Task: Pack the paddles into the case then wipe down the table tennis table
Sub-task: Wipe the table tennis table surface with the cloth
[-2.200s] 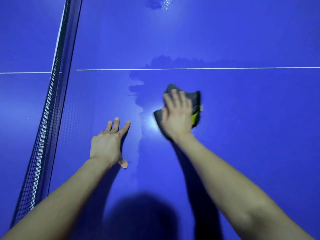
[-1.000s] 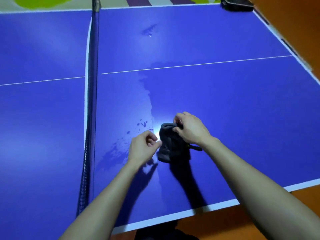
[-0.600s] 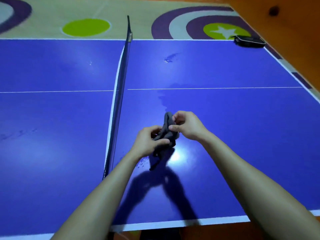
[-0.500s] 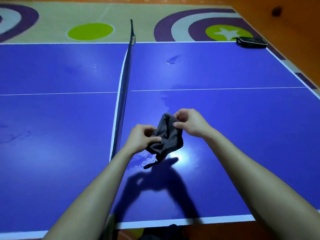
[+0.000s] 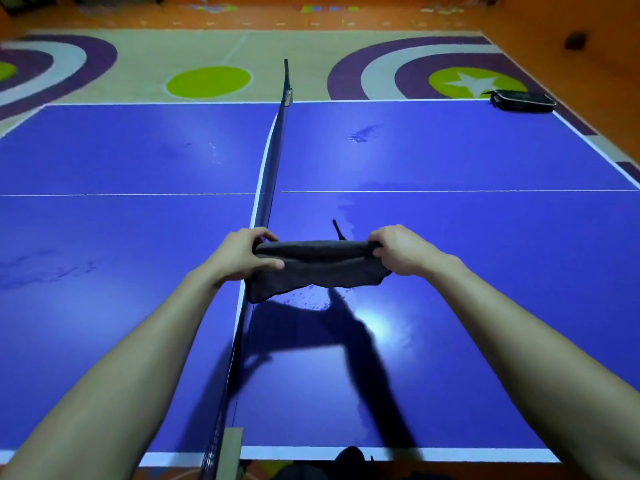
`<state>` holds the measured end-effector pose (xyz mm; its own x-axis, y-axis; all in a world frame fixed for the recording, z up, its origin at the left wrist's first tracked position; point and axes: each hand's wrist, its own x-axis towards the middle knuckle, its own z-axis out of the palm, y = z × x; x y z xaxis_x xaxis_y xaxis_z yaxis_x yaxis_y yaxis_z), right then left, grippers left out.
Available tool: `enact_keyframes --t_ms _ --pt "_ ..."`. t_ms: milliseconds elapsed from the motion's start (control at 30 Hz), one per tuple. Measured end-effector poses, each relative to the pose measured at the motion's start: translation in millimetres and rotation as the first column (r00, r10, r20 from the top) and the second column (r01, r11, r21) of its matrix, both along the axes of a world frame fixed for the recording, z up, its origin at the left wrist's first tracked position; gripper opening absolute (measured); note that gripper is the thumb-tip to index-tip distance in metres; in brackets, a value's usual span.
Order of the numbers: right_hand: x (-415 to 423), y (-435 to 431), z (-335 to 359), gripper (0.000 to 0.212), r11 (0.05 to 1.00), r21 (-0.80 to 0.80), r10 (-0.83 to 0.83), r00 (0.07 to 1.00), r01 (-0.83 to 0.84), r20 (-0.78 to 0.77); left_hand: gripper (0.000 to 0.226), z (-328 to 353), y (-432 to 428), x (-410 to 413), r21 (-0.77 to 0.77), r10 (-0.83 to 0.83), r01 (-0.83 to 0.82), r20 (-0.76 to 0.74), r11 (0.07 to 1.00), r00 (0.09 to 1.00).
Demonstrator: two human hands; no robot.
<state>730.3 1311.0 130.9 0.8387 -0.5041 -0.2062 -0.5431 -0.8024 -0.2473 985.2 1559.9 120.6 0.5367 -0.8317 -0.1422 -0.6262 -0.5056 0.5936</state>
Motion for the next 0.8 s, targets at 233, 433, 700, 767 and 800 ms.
enact_keyframes --t_ms 233,433,700,767,800 --pt "19.9 -6.7 5.9 0.017 1.0 0.025 0.002 1.0 -0.003 0.024 0.044 4.1 12.2 11.4 0.121 -0.053 0.042 0.083 0.992 0.995" --pt "10.0 -10.5 3.7 0.042 0.996 0.088 0.006 0.999 -0.001 -0.051 0.023 -2.9 25.9 11.0 0.022 0.06 -0.064 0.132 0.998 0.989" --pt "-4.5 2.1 -2.8 0.016 1.0 0.011 -0.004 0.994 0.005 -0.111 0.029 0.9 34.6 9.3 0.067 0.037 -0.031 -0.097 0.997 0.995" --pt "-6.1 5.8 -2.2 0.009 1.0 -0.002 -0.024 0.998 0.024 -0.064 0.035 5.3 39.4 10.2 0.145 0.024 0.003 -0.184 0.989 0.983" --pt "-7.0 6.5 -1.8 0.006 0.999 0.012 -0.031 0.999 0.031 -0.041 0.034 7.9 41.4 11.8 0.195 0.001 0.038 -0.197 0.98 0.98"
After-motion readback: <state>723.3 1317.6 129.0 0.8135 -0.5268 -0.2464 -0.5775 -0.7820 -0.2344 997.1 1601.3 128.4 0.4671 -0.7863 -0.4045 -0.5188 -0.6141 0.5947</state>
